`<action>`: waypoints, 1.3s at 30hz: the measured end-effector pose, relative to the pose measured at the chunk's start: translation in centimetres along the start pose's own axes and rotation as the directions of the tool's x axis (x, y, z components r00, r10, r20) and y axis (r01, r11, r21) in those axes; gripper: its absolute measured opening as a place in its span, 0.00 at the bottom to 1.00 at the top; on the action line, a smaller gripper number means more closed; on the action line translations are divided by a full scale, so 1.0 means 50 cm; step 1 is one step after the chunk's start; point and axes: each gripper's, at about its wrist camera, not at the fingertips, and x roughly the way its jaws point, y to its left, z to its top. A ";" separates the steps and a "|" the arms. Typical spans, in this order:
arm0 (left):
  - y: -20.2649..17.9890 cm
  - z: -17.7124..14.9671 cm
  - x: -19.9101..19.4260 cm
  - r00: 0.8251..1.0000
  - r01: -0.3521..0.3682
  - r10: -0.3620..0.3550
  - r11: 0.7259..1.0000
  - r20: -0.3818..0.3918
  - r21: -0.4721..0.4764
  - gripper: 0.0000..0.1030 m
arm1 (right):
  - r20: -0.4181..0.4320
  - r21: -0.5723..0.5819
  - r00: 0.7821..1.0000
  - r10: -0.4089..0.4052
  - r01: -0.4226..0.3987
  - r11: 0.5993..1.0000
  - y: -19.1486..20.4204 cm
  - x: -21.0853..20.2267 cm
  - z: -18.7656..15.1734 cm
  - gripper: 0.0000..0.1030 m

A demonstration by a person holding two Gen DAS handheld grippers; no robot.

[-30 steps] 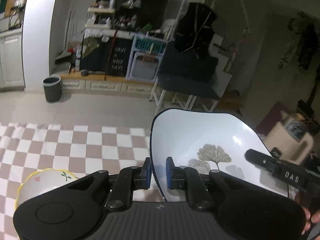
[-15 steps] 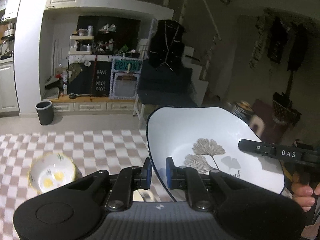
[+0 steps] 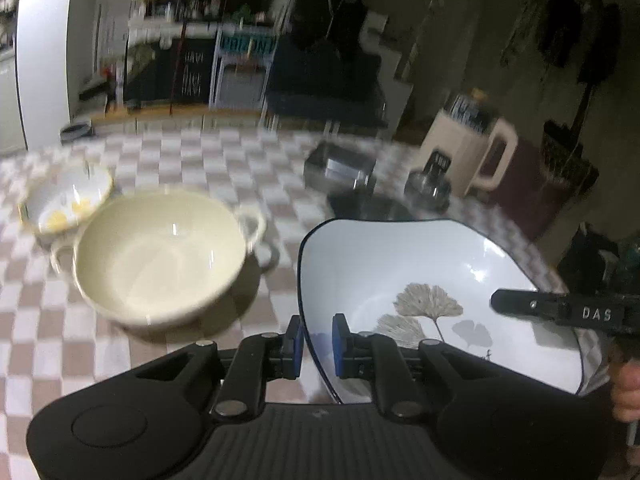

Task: Organize plates and bowls
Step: 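Lift the white plate with the left tool and carry it across the table, then lower the white plate beside the cream bowl and open the left tool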

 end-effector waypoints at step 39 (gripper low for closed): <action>0.052 -0.035 0.143 0.981 -0.100 0.102 0.995 -0.167 0.019 0.12 | -0.221 -0.083 0.962 -0.162 0.147 0.986 0.027 0.178 0.025 0.13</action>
